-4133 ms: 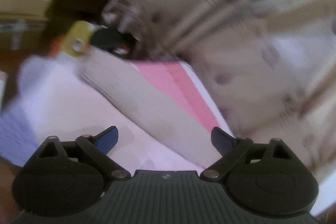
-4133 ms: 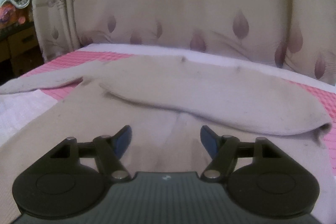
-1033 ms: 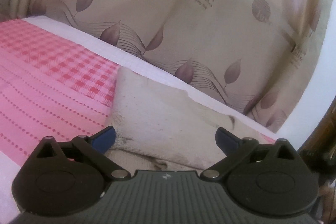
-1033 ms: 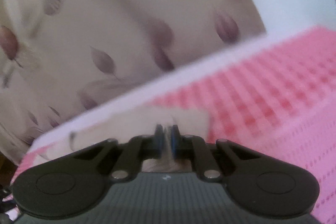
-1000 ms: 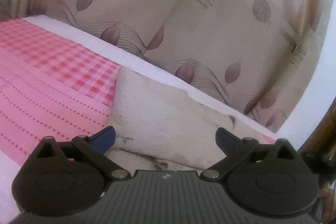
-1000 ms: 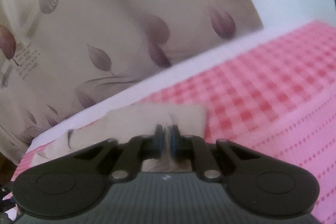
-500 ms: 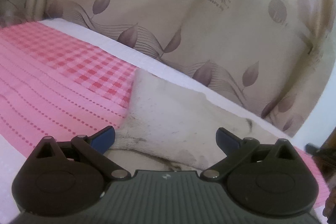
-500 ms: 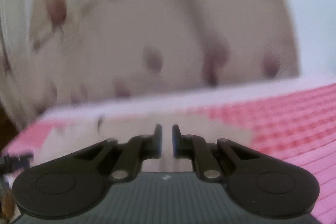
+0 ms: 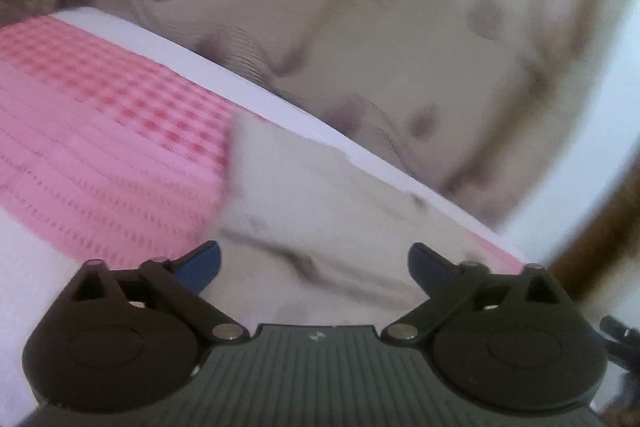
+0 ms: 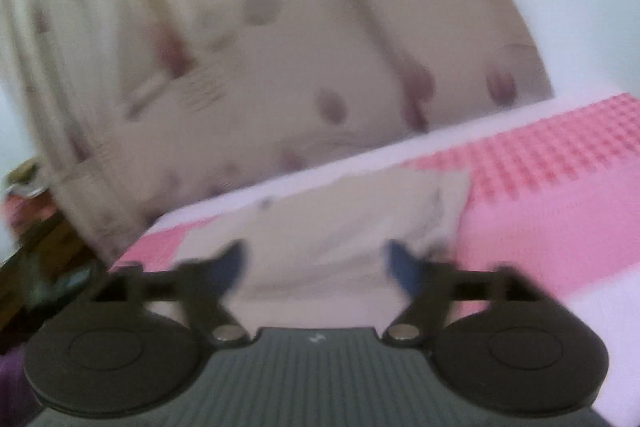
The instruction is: Fold small clothes
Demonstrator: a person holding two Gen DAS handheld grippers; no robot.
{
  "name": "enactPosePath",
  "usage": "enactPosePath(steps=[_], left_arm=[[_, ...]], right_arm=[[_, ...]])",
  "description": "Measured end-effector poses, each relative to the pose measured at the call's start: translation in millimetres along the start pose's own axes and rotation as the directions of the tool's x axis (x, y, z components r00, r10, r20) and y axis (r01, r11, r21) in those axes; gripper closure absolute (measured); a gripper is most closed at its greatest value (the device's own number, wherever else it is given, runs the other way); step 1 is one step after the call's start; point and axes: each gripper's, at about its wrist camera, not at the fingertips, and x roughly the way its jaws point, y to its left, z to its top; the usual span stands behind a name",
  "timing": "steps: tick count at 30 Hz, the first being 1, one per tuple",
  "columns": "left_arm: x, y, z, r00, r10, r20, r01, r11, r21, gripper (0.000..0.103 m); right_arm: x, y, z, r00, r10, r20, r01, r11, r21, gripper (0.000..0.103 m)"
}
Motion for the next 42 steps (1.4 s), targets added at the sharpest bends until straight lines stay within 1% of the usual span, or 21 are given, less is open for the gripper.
enactPosePath(steps=[2, 5, 7, 10, 12, 16, 17, 19, 20, 21, 23, 25, 27, 29, 32, 35, 36, 37, 39, 41, 42], left_arm=[[-30, 5, -7, 0.999, -0.003, -0.049, 0.005, 1.0, 0.025, 0.003], [-65, 14, -24, 0.996, -0.012, -0.092, 0.014, 1.0, 0.027, 0.003], [-85, 22, -38, 0.991, -0.031, -0.132, 0.034, 0.999, 0.017, 0.003], [-102, 28, -66, 0.974, -0.053, -0.221, 0.057, 0.998, 0.014, 0.003], [-115, 29, -80, 0.979, -0.069, -0.191, 0.076, 0.997, 0.028, 0.003], [-131, 26, -100, 0.98, -0.099, -0.174, 0.106, 0.994, 0.029, 0.003], [-134, 26, -104, 0.979, -0.11, -0.17, 0.117, 0.993, 0.028, 0.003], [-136, 25, -107, 0.98, -0.118, -0.162, 0.126, 0.991, 0.045, 0.007], [-138, 26, -110, 0.981, -0.119, -0.155, 0.128, 0.991, 0.046, 0.008], [-140, 28, -111, 0.981, -0.123, -0.15, 0.129, 0.991, 0.035, 0.012], [-144, 30, -114, 0.98, -0.136, -0.147, 0.138, 0.99, 0.002, 0.022], [-146, 35, -116, 0.974, -0.158, -0.162, 0.151, 0.987, -0.056, 0.049], [-147, 42, -118, 0.964, -0.195, -0.18, 0.176, 0.978, -0.115, 0.055], [-147, 50, -119, 0.957, -0.227, -0.181, 0.197, 0.966, -0.167, 0.052], [-146, 50, -116, 0.952, -0.243, -0.187, 0.213, 0.963, -0.167, 0.046], [-149, 45, -113, 0.948, -0.242, -0.205, 0.218, 0.967, -0.133, 0.024], [-148, 43, -113, 0.944, -0.251, -0.215, 0.228, 0.966, -0.124, 0.009], [-147, 41, -113, 0.941, -0.259, -0.22, 0.236, 0.964, -0.124, 0.003], [-144, 36, -113, 0.942, -0.253, -0.22, 0.233, 0.966, -0.11, 0.001], [-142, 26, -113, 0.948, -0.233, -0.217, 0.226, 0.972, -0.058, 0.004], [-140, 24, -113, 0.95, -0.223, -0.218, 0.22, 0.975, -0.038, 0.013]], right_arm=[[-36, 4, -28, 1.0, -0.004, -0.02, 0.004, 0.999, -0.043, 0.01], [-69, 4, -70, 0.989, -0.13, -0.066, 0.121, 0.986, -0.116, 0.01], [-84, -4, -95, 0.983, -0.156, -0.091, 0.147, 0.984, -0.097, 0.01], [-97, -10, -118, 0.982, -0.161, -0.1, 0.158, 0.987, -0.033, 0.01], [-102, -4, -129, 0.981, -0.169, -0.092, 0.166, 0.985, -0.043, 0.011], [-105, 6, -136, 0.983, -0.154, -0.098, 0.149, 0.987, -0.053, 0.012], [-103, 7, -137, 0.983, -0.15, -0.102, 0.145, 0.988, -0.054, 0.015], [-101, 10, -138, 0.985, -0.143, -0.101, 0.138, 0.989, -0.053, 0.038], [-100, 10, -137, 0.985, -0.131, -0.109, 0.127, 0.991, -0.038, 0.058], [-98, 9, -137, 0.985, -0.131, -0.115, 0.13, 0.991, -0.02, 0.064], [-96, 5, -137, 0.986, -0.127, -0.108, 0.13, 0.991, 0.015, 0.072], [-97, -2, -138, 0.989, -0.106, -0.101, 0.114, 0.99, 0.085, 0.072], [-98, -7, -139, 0.993, -0.07, -0.1, 0.083, 0.987, 0.138, 0.075], [-97, -8, -138, 0.993, -0.053, -0.104, 0.07, 0.985, 0.159, 0.075], [-95, -11, -136, 0.993, -0.038, -0.114, 0.057, 0.984, 0.171, 0.075], [-96, -17, -135, 0.993, -0.008, -0.116, 0.034, 0.974, 0.222, 0.07], [-97, -17, -136, 0.993, -0.002, -0.115, 0.027, 0.975, 0.222, 0.065], [-97, -17, -137, 0.994, 0.004, -0.112, 0.021, 0.975, 0.22, 0.064], [-95, -17, -137, 0.994, 0.014, -0.105, 0.011, 0.973, 0.231, 0.061], [-93, -18, -136, 0.995, 0.017, -0.1, 0.008, 0.969, 0.247, 0.061], [-91, -19, -136, 0.995, 0.016, -0.096, 0.008, 0.968, 0.25, 0.061]])
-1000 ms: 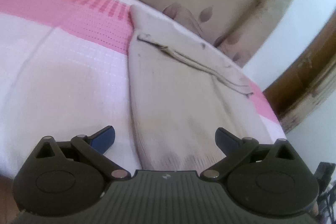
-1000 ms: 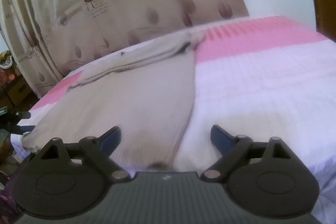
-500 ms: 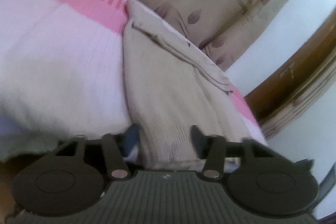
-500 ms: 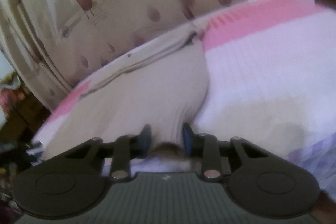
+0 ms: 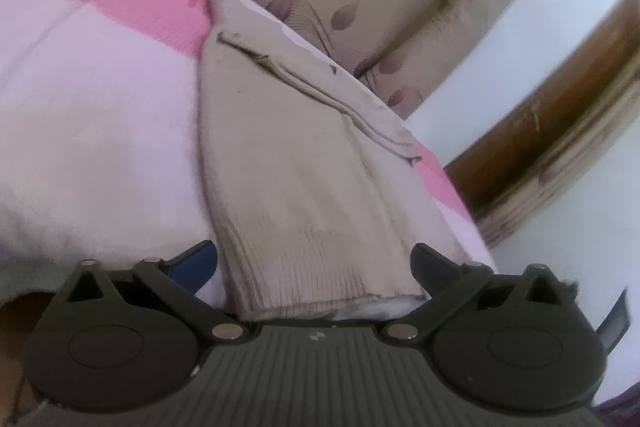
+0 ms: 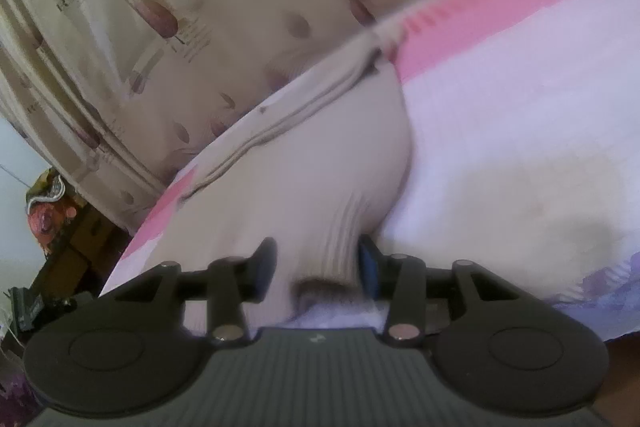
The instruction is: Fold small clothes
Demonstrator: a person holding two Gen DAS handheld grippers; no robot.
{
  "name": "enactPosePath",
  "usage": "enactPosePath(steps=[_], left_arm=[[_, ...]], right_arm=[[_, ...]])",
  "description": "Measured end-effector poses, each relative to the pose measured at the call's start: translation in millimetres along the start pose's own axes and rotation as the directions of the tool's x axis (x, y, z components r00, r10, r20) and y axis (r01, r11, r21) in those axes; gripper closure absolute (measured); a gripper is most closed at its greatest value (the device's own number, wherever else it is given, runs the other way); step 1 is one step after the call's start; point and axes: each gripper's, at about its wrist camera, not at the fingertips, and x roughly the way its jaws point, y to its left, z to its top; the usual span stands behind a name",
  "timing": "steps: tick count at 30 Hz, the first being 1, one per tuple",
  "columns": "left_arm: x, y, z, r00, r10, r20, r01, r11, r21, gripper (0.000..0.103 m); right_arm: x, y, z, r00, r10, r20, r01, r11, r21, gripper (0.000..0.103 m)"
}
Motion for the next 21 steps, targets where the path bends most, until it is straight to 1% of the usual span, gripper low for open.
enactPosePath(steps=[1, 2, 3, 4, 5, 6, 7, 8, 9, 11, 13, 15, 17, 21], left_arm=[[2, -1, 0, 1.0, 0.017, 0.003, -0.017, 1.0, 0.009, 0.042], [8, 0, 2, 0.999, 0.037, -0.021, -0.037, 0.999, 0.001, 0.068], [15, 2, 2, 0.997, 0.06, -0.054, -0.06, 0.998, -0.015, 0.095], [18, 6, 2, 0.997, 0.051, -0.059, -0.054, 0.998, -0.041, 0.096], [20, 7, 1, 0.998, 0.034, -0.053, -0.037, 0.998, -0.054, 0.096], [19, 6, 1, 0.998, 0.038, -0.046, -0.04, 0.998, -0.045, 0.096], [19, 4, 1, 0.998, 0.041, -0.037, -0.042, 0.998, -0.041, 0.096], [17, 3, 1, 0.999, 0.027, -0.026, -0.028, 0.998, -0.051, 0.096], [15, 3, 2, 1.0, 0.004, -0.006, -0.004, 0.998, -0.064, 0.096], [12, -3, 6, 0.999, 0.003, 0.036, -0.001, 0.999, -0.05, 0.096], [6, -7, 11, 0.996, -0.025, 0.086, 0.029, 0.999, -0.045, 0.096], [0, -11, 17, 0.991, -0.048, 0.128, 0.056, 0.997, -0.057, 0.096], [-3, -17, 24, 0.985, -0.074, 0.157, 0.083, 0.995, -0.047, 0.096], [-4, -33, 37, 0.975, -0.096, 0.199, 0.1, 0.995, -0.008, 0.096]], right_arm=[[1, 0, 0, 1.0, -0.001, 0.006, 0.001, 1.0, 0.004, 0.061], [2, 1, -1, 1.0, -0.006, 0.011, 0.006, 1.0, 0.003, 0.063], [4, 3, -1, 1.0, -0.016, 0.015, 0.016, 1.0, -0.007, 0.072], [5, 6, -2, 0.999, -0.046, 0.018, 0.047, 0.999, -0.025, 0.077], [7, 9, -3, 0.998, -0.061, 0.015, 0.062, 0.997, -0.037, 0.087], [9, 9, -3, 0.998, -0.068, 0.009, 0.068, 0.997, -0.034, 0.089], [9, 7, -2, 0.999, -0.052, 0.009, 0.052, 0.999, -0.005, 0.089], [7, 2, -2, 1.0, -0.028, 0.012, 0.027, 0.999, 0.03, 0.089], [6, -2, -1, 1.0, 0.004, 0.023, -0.006, 0.997, 0.074, 0.089], [3, -7, 1, 0.998, 0.047, 0.046, -0.053, 0.99, 0.127, 0.089], [2, -6, 6, 0.992, 0.101, 0.071, -0.112, 0.979, 0.17, 0.089], [0, -3, 12, 0.984, 0.143, 0.102, -0.161, 0.968, 0.195, 0.089], [-2, 1, 19, 0.975, 0.179, 0.133, -0.204, 0.955, 0.214, 0.089], [-6, 8, 35, 0.956, 0.223, 0.191, -0.264, 0.938, 0.225, 0.089]])
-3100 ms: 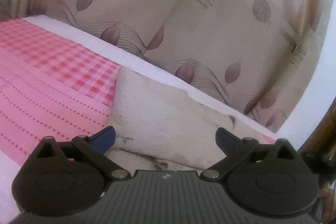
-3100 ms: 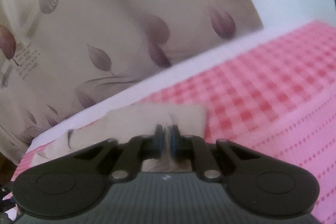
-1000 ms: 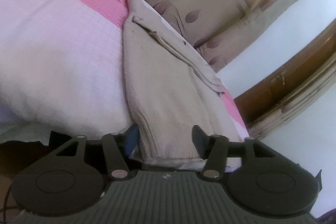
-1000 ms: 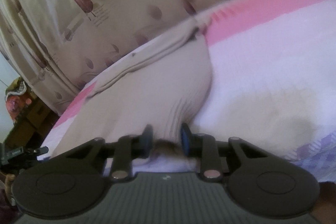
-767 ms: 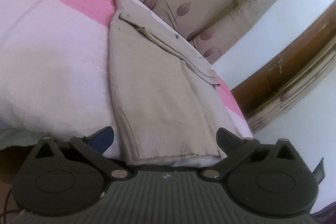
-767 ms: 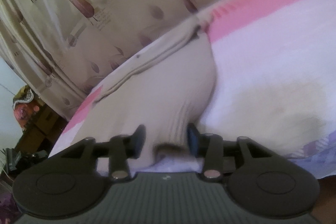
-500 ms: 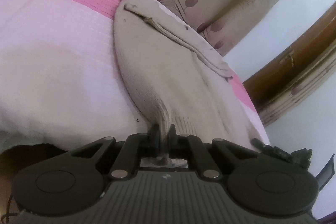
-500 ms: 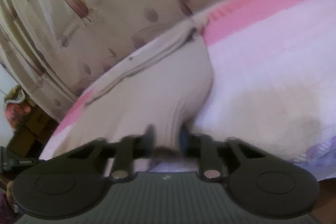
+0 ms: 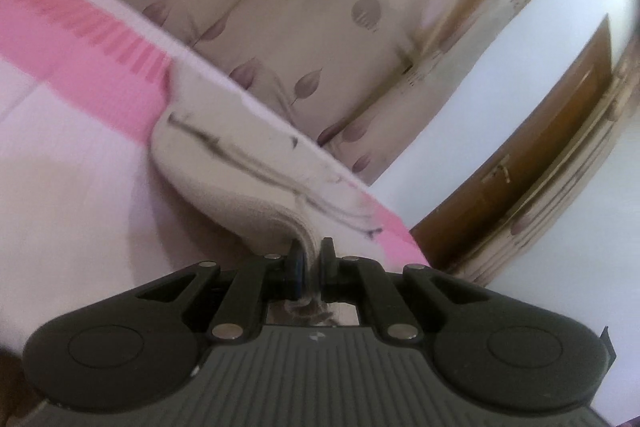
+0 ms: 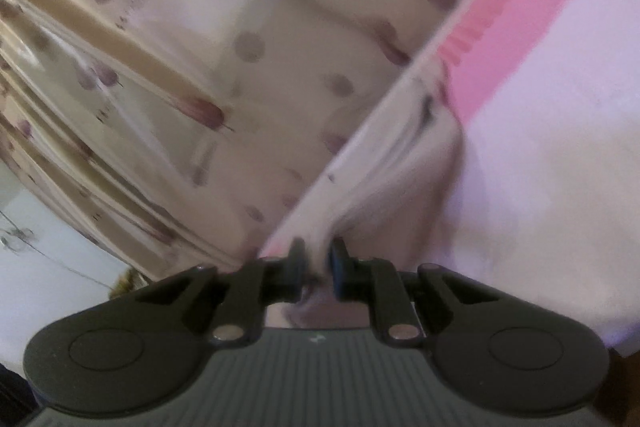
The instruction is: Fold small clothes
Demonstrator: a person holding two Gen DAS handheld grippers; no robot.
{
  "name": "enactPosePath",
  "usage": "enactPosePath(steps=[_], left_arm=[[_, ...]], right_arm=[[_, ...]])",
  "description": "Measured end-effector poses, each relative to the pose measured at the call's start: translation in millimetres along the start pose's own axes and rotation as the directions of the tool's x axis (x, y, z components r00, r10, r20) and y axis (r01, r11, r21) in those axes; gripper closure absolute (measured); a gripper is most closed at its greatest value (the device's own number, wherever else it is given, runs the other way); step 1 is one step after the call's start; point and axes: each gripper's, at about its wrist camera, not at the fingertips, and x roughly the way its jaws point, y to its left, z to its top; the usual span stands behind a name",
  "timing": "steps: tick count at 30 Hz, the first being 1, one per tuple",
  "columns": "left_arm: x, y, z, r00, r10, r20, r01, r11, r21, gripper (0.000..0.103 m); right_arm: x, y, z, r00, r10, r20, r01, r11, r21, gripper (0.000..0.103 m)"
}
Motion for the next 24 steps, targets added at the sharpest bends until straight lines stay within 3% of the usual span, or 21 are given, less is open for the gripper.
enactPosePath(steps=[5, 8, 10, 11, 13, 15, 16, 20, 21, 23, 24], left_arm=[[8, -11, 20, 0.999, -0.023, 0.038, 0.022, 0.999, 0.023, 0.096], [15, -15, 27, 0.999, -0.031, 0.033, 0.031, 0.999, 0.017, 0.096], [14, -18, 25, 0.999, -0.037, 0.023, 0.037, 0.999, 0.03, 0.096], [14, -18, 22, 0.999, -0.037, 0.017, 0.037, 0.999, 0.039, 0.096], [12, -16, 17, 0.999, -0.032, 0.006, 0.032, 0.999, 0.037, 0.096], [10, -11, 12, 0.999, -0.032, -0.005, 0.032, 0.999, 0.013, 0.096], [10, -9, 10, 1.0, -0.027, -0.008, 0.028, 1.0, 0.01, 0.096], [7, 0, 5, 1.0, -0.016, -0.008, 0.016, 1.0, -0.022, 0.096], [7, 2, 6, 1.0, -0.014, -0.011, 0.014, 1.0, -0.026, 0.096], [7, 3, 5, 1.0, -0.008, -0.016, 0.008, 1.0, -0.026, 0.096], [7, 4, 5, 1.0, -0.007, -0.018, 0.006, 1.0, -0.026, 0.096]], right_arm=[[6, 14, 23, 0.998, 0.049, 0.03, -0.048, 0.999, -0.016, 0.089], [8, 23, 37, 0.999, -0.033, 0.043, 0.037, 0.996, -0.087, 0.088], [5, 24, 41, 0.998, -0.068, 0.008, 0.069, 0.989, -0.131, 0.087], [5, 25, 39, 0.992, -0.123, -0.019, 0.118, 0.978, -0.171, 0.081], [4, 29, 27, 0.961, -0.277, -0.027, 0.258, 0.923, -0.284, 0.061], [7, 27, 15, 0.941, -0.334, -0.063, 0.298, 0.9, -0.32, 0.02], [8, 27, 8, 0.927, -0.37, -0.061, 0.329, 0.88, -0.342, 0.014], [11, 33, -13, 0.863, -0.504, 0.03, 0.455, 0.751, -0.479, 0.012], [10, 30, -14, 0.861, -0.507, 0.034, 0.457, 0.744, -0.487, 0.012], [9, 19, -13, 0.878, -0.478, -0.028, 0.417, 0.791, -0.448, 0.018], [11, 13, -15, 0.887, -0.457, -0.067, 0.391, 0.819, -0.42, 0.04]])
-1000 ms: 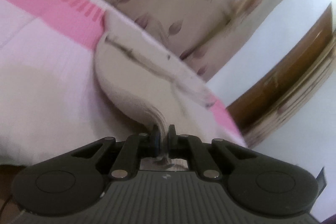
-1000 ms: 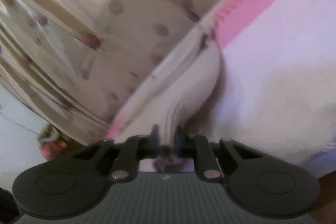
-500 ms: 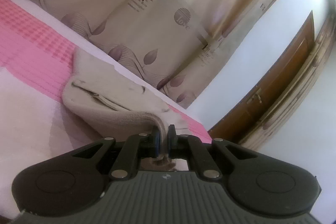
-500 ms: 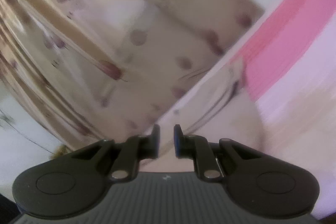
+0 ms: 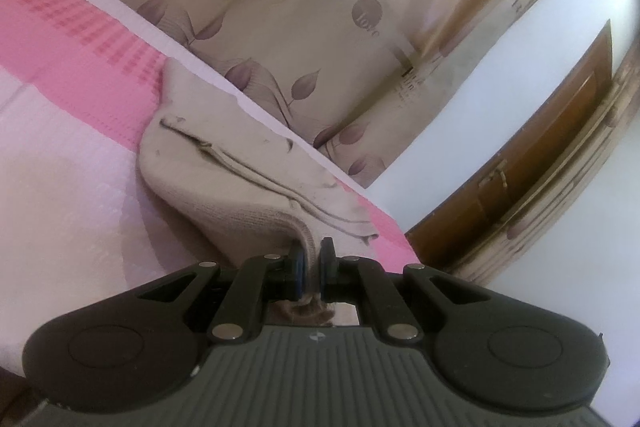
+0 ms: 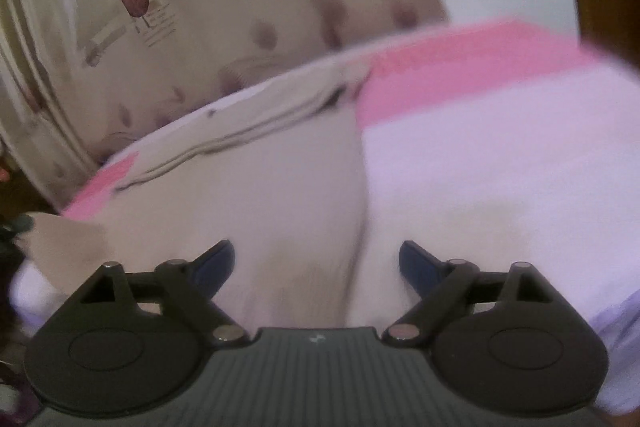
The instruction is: Fold small clothes
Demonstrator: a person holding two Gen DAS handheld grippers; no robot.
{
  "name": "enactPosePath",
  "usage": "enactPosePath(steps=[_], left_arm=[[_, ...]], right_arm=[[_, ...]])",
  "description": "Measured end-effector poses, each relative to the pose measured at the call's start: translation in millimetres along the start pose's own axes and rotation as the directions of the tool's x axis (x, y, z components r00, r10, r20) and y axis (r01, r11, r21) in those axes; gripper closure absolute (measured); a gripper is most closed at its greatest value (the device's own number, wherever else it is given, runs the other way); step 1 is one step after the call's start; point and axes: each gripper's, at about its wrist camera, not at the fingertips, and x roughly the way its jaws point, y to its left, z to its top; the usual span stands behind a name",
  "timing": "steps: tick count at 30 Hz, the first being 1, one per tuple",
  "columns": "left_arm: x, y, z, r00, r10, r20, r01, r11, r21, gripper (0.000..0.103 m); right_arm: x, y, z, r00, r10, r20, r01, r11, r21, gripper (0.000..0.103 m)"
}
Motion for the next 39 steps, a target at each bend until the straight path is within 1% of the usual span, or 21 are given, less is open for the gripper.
enactPosePath(steps=[1, 2, 3, 5, 8, 10, 15, 16, 18, 21, 25, 27, 29, 30, 32, 33, 34, 35, 37, 38, 39], left_arm=[[0, 1, 0, 1.0, 0.002, 0.0, -0.002, 1.0, -0.001, 0.096], [0, 2, -1, 1.0, 0.003, 0.001, -0.003, 1.0, -0.005, 0.096], [0, 2, -2, 1.0, 0.004, 0.001, -0.004, 1.0, -0.008, 0.096], [1, 3, -3, 1.0, 0.008, 0.004, -0.008, 1.0, -0.01, 0.096], [3, 2, 0, 1.0, 0.01, 0.021, -0.009, 1.0, -0.012, 0.096], [3, 1, 5, 0.999, 0.004, 0.043, -0.003, 1.0, -0.017, 0.096], [7, -7, 23, 0.994, -0.011, 0.105, 0.012, 1.0, -0.011, 0.096], [8, -9, 27, 0.993, -0.013, 0.115, 0.014, 1.0, -0.01, 0.096], [12, -11, 36, 0.99, -0.012, 0.138, 0.013, 1.0, -0.009, 0.096], [22, -12, 52, 0.985, -0.013, 0.171, 0.017, 1.0, -0.022, 0.096], [44, -9, 74, 0.979, 0.013, 0.201, -0.008, 1.0, -0.023, 0.096], [57, -4, 87, 0.973, 0.021, 0.23, -0.014, 0.999, -0.032, 0.096], [69, 4, 99, 0.963, 0.041, 0.266, -0.025, 0.998, -0.065, 0.099], [75, 7, 105, 0.958, 0.051, 0.281, -0.03, 0.997, -0.077, 0.102], [84, 15, 116, 0.955, 0.058, 0.292, -0.023, 0.992, -0.123, 0.102], [86, 18, 119, 0.954, 0.058, 0.294, -0.017, 0.99, -0.142, 0.102], [85, 19, 120, 0.955, 0.052, 0.292, -0.011, 0.99, -0.14, 0.102], [84, 18, 120, 0.957, 0.049, 0.287, -0.016, 0.993, -0.117, 0.102], [79, 17, 115, 0.964, 0.044, 0.261, -0.027, 0.997, -0.069, 0.102], [77, 18, 111, 0.97, 0.038, 0.241, -0.025, 0.998, -0.057, 0.102], [74, 19, 105, 0.976, 0.034, 0.213, -0.024, 0.998, -0.05, 0.102]], right_arm=[[3, -2, -5, 1.0, 0.014, -0.022, -0.014, 1.0, -0.003, 0.046], [3, 2, -9, 1.0, -0.002, -0.011, 0.002, 0.999, -0.034, 0.065], [5, 4, -10, 1.0, 0.014, -0.025, -0.015, 0.999, -0.031, 0.093], [10, -1, -10, 0.996, 0.086, -0.034, -0.084, 0.995, 0.051, 0.093], [12, -12, -6, 0.982, 0.189, 0.013, -0.188, 0.968, 0.166, 0.093], [12, -17, 3, 0.96, 0.266, 0.081, -0.278, 0.929, 0.246, 0.093], [15, -23, 40, 0.9, 0.376, 0.219, -0.432, 0.832, 0.348, 0.093], [16, -24, 48, 0.889, 0.387, 0.244, -0.454, 0.817, 0.355, 0.093], [21, -24, 63, 0.878, 0.388, 0.282, -0.471, 0.806, 0.357, 0.093], [31, -24, 86, 0.868, 0.38, 0.318, -0.481, 0.803, 0.353, 0.093], [53, -26, 119, 0.859, 0.372, 0.352, -0.488, 0.804, 0.34, 0.093], [70, -27, 137, 0.864, 0.352, 0.36, -0.472, 0.815, 0.335, 0.093], [86, -31, 150, 0.866, 0.34, 0.368, -0.467, 0.812, 0.35, 0.093], [95, -32, 158, 0.873, 0.323, 0.365, -0.449, 0.823, 0.348, 0.093], [104, -32, 166, 0.901, 0.274, 0.336, -0.382, 0.869, 0.316, 0.093], [107, -35, 167, 0.904, 0.293, 0.312, -0.39, 0.863, 0.319, 0.092], [109, -39, 163, 0.901, 0.336, 0.276, -0.417, 0.845, 0.335, 0.092], [107, -39, 155, 0.91, 0.348, 0.226, -0.408, 0.851, 0.33, 0.09], [97, -33, 134, 0.949, 0.284, 0.138, -0.312, 0.91, 0.272, 0.079], [92, -29, 121, 0.961, 0.259, 0.095, -0.275, 0.931, 0.241, 0.071], [87, -26, 108, 0.966, 0.25, 0.064, -0.258, 0.94, 0.224, 0.06]])
